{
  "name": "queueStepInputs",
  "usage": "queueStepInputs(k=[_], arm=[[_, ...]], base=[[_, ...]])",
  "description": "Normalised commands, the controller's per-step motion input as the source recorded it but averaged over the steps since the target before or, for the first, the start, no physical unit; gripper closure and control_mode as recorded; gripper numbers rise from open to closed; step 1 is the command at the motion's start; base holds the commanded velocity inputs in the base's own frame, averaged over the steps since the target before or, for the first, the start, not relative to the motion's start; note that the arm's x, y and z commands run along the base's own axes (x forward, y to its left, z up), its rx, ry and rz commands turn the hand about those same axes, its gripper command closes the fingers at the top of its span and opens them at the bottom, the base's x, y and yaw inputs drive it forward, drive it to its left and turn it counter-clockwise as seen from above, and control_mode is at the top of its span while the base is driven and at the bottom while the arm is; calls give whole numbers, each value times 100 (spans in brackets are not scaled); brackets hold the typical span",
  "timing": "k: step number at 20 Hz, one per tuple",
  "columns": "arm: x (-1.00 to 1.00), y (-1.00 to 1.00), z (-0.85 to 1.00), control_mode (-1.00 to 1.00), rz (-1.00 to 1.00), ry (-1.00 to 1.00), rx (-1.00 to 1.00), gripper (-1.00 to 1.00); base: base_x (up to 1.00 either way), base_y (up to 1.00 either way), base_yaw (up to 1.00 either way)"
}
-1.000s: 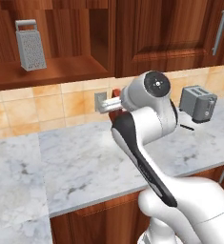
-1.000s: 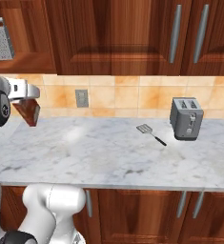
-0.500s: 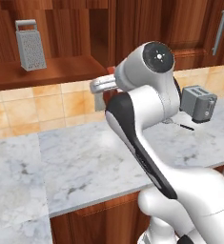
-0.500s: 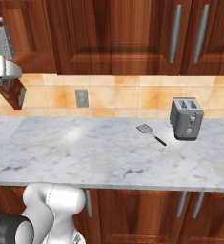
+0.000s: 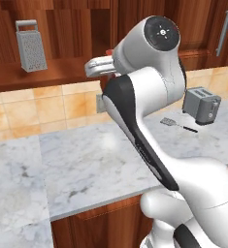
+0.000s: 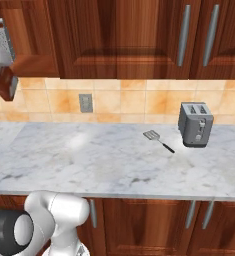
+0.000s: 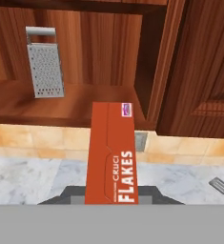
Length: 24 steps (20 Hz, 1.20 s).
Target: Pick the canned food and cereal from the counter and place them in the cabinets closest to them.
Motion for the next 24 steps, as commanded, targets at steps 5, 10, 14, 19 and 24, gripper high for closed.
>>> queueStepInputs(k=[5, 10, 14, 19, 24], arm=[[-1, -1, 6, -100, 0, -6, 1, 100], [11, 3, 9, -100, 0, -3, 2, 100], [27, 23, 14, -100, 0, 0, 7, 100], [34, 25, 10, -100, 0, -3, 3, 100], [40, 15, 8, -100, 0, -2, 0, 100]], base=[[0, 0, 0], [0, 0, 0], [0, 0, 0], [0, 0, 0], [0, 0, 0]])
